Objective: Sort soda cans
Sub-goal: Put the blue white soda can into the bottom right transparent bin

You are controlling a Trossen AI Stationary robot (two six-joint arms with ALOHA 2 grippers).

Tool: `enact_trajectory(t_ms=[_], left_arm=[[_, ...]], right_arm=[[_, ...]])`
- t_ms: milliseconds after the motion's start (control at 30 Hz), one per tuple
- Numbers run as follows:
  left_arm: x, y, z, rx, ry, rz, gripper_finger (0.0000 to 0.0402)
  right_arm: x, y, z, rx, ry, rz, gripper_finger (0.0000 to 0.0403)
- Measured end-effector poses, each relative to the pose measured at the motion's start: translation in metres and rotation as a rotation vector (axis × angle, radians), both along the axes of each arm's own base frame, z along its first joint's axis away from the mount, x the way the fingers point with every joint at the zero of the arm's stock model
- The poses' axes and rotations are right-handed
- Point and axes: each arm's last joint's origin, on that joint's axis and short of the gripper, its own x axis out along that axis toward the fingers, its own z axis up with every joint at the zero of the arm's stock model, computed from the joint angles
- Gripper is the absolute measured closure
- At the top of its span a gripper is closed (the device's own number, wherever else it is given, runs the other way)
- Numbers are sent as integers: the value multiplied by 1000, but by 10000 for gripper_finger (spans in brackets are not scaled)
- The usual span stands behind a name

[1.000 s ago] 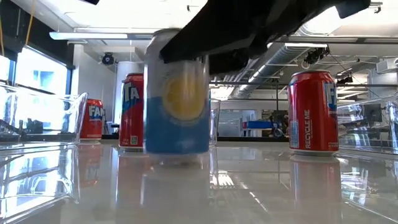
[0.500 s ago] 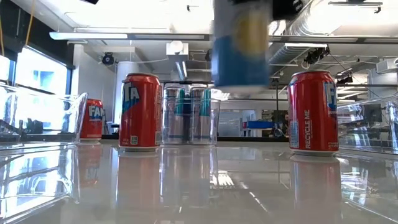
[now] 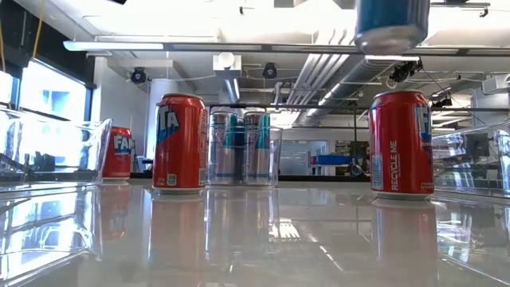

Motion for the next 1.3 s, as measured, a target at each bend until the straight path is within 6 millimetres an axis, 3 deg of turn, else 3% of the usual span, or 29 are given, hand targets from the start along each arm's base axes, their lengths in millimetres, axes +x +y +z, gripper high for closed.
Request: enact_trajectory(t_ms=[133, 300, 467, 600, 933, 1100, 1300], left_arm=[[0, 0, 0, 1, -12, 4, 56], [0, 0, 0, 1, -12, 4, 56], [0, 0, 0, 1, -12, 4, 56], [0, 0, 0, 1, -12, 3, 56], [0, 0, 0, 1, -12, 3, 56], [0, 0, 0, 0, -12, 3, 56], [0, 0, 0, 0, -12, 4, 56]], right_arm=[[30, 20, -20, 39, 26, 133, 116], [64, 40, -69, 54, 103, 193, 116], [84, 50, -98, 80, 107, 223, 116], [89, 52, -117, 94, 167, 243, 116], [89, 52, -121, 137, 200, 243, 102], [94, 42, -122, 209, 227, 199, 88], [105, 28, -122, 336, 309, 296, 64]])
